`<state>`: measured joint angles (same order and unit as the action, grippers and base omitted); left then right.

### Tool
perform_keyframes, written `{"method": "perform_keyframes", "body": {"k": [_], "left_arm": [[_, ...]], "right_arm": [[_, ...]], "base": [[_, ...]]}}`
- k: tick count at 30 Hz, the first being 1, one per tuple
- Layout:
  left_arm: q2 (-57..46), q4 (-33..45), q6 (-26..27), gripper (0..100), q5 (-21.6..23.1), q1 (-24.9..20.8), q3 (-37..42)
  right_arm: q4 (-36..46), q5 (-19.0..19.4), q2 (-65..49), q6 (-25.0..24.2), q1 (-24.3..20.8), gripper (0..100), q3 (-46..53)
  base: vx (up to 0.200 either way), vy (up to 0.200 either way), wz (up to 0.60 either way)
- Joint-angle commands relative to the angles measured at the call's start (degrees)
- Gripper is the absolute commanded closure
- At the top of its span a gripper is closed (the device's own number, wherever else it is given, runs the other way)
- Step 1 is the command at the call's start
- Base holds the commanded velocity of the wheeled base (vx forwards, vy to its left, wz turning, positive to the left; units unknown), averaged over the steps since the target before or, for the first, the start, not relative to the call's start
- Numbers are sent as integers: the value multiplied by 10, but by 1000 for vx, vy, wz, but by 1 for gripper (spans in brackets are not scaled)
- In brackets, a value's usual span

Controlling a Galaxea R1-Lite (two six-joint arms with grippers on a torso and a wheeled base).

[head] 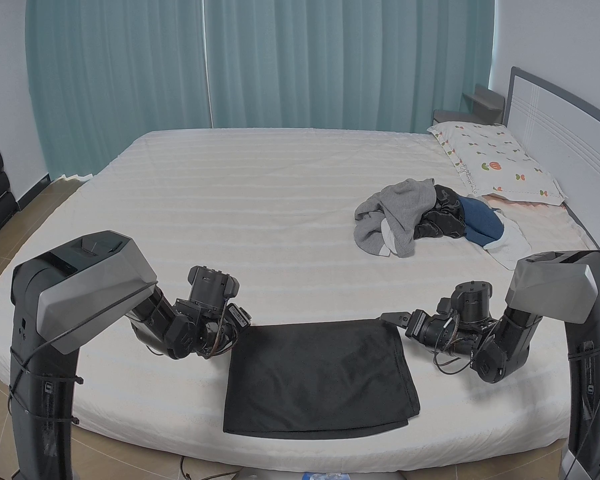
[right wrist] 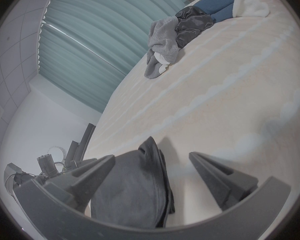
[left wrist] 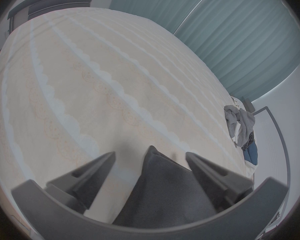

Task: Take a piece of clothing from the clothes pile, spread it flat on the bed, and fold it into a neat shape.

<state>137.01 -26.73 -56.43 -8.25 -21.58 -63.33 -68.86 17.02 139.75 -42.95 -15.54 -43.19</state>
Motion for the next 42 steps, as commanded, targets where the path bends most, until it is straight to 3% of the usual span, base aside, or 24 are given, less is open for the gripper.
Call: {"method": "perform_keyframes", "body": {"k": [1,8,12,18,19,29,42], "left_arm": [[-3,2,-16,0,3,8,2],[-20,1,-37,0,34,27,12],[-32,3,-52,0,59,35,16],[-32,3,-53,0,61,38,16],[-32,3,-53,0,61,39,16],[-32,4,-53,0,61,38,16],[-32,4,-53,0,61,39,16]], "right_arm": [[0,8,-64,5,-1,0,91],[-8,76,-142,50,0,0,233],[-3,85,-150,59,-13,0,255],[0,85,-133,96,-26,0,276],[0,85,-128,115,-26,100,284],[33,85,-135,204,-11,100,308],[35,82,-147,212,-12,100,315]], "base": [[0,0,0],[0,0,0],[0,0,0],[0,0,0],[0,0,0],[0,0,0],[0,0,0]]}}
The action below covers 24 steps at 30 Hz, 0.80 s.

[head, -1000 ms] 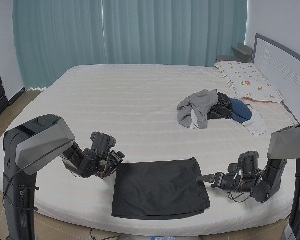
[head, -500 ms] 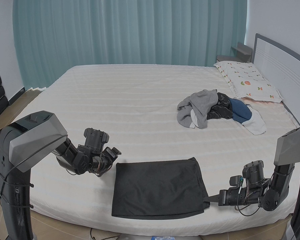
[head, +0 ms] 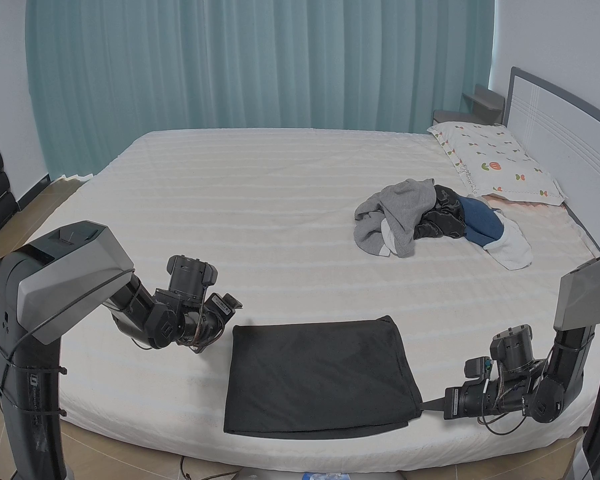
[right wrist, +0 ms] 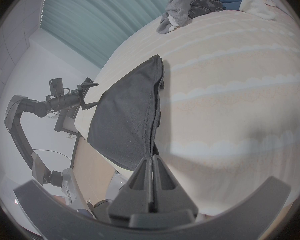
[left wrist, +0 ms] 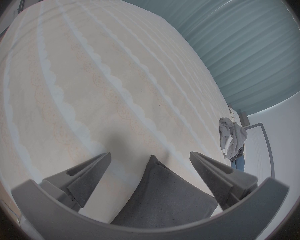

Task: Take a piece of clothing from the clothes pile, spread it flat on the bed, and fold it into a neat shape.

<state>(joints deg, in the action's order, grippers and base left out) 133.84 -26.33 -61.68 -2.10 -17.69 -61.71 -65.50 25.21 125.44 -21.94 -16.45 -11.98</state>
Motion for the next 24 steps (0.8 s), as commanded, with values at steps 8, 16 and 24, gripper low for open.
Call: {"method": "perform_keyframes", "body": {"k": [8,16,24], "left_arm": [[-17,-2,6,0,1,-1,18],[-71,-7,44,0,85,-1,83],[-75,-43,167,0,145,-7,171]], "right_arm": [[-7,5,-17,1,3,0,-6],[-8,4,-20,-117,33,0,-80],[-8,5,-11,-179,56,0,-117]], "base": [[0,0,0],[0,0,0],[0,0,0]]}}
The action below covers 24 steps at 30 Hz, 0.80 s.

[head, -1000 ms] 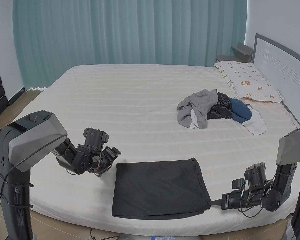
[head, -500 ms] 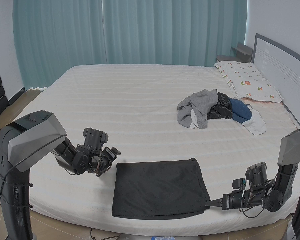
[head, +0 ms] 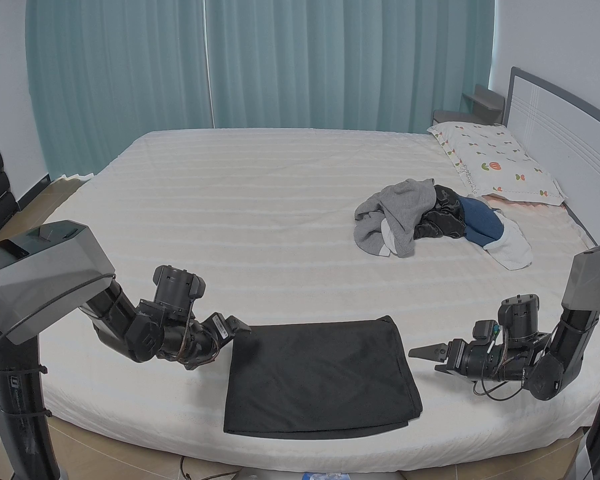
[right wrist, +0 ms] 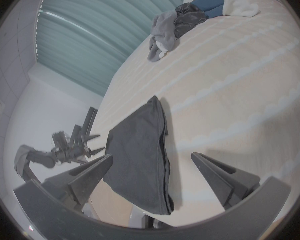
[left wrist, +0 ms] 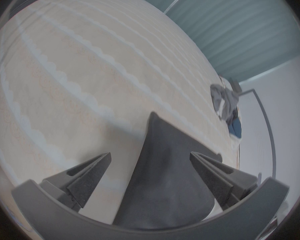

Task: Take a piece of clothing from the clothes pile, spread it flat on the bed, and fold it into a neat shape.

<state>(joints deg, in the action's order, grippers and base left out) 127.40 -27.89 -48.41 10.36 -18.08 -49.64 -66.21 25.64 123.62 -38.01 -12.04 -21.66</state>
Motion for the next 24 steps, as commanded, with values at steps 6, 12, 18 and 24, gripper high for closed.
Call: {"method": "perform_keyframes", "body": {"k": [6,12,18,24], "left_arm": [[-1,-133,94,0,36,-12,107],[36,-210,120,0,33,-26,126],[38,-211,131,0,33,-35,128],[39,-211,130,0,32,-36,126]], "right_arm": [[-1,3,12,-22,11,0,-28],[-2,5,32,-23,11,0,-39],[-2,5,37,-36,12,0,-51],[-2,5,35,-46,12,0,-53]], "base": [[0,0,0],[0,0,0],[0,0,0],[0,0,0]]}}
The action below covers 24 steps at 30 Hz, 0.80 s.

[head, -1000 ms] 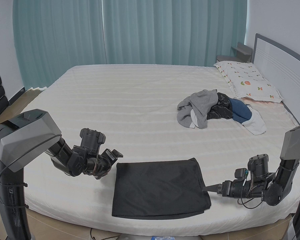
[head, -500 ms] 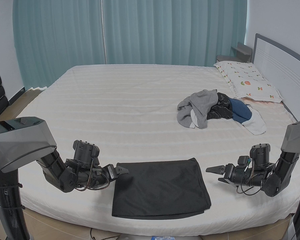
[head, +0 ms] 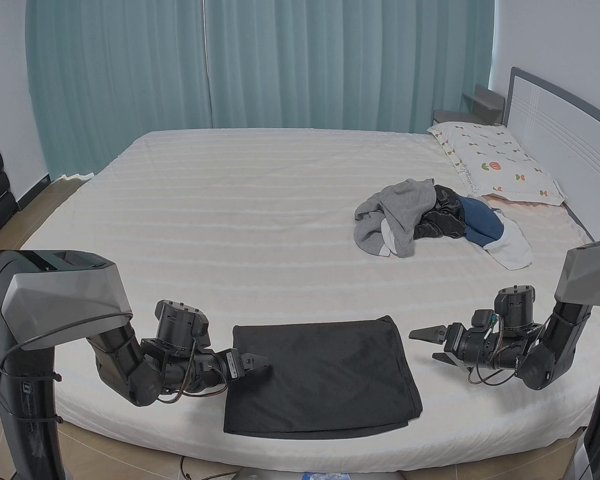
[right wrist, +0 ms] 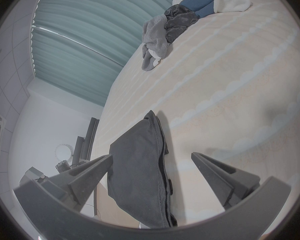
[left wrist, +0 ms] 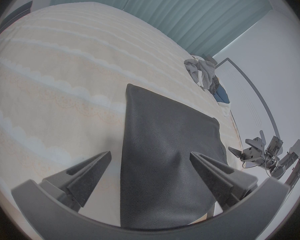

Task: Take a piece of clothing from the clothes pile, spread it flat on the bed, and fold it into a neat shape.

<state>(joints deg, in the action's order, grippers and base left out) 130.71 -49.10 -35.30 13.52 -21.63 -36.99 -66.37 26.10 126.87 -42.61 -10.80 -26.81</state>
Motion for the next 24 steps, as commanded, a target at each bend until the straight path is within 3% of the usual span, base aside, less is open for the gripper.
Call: {"method": "perform_keyframes", "body": {"k": [1,2,3,24], "left_arm": [[6,1,-2,0,-1,-1,-2],[6,1,-2,0,-1,-1,-2],[6,1,-3,100,-1,-1,-2],[2,-11,-6,100,-2,-1,6]], "right_arm": [[-1,0,1,0,-1,0,-2],[-1,0,1,0,-1,0,-2],[0,0,1,0,-1,0,-2],[0,0,1,0,8,0,-2]], "base": [[0,0,0],[0,0,0],[0,0,0],[0,0,0]]}}
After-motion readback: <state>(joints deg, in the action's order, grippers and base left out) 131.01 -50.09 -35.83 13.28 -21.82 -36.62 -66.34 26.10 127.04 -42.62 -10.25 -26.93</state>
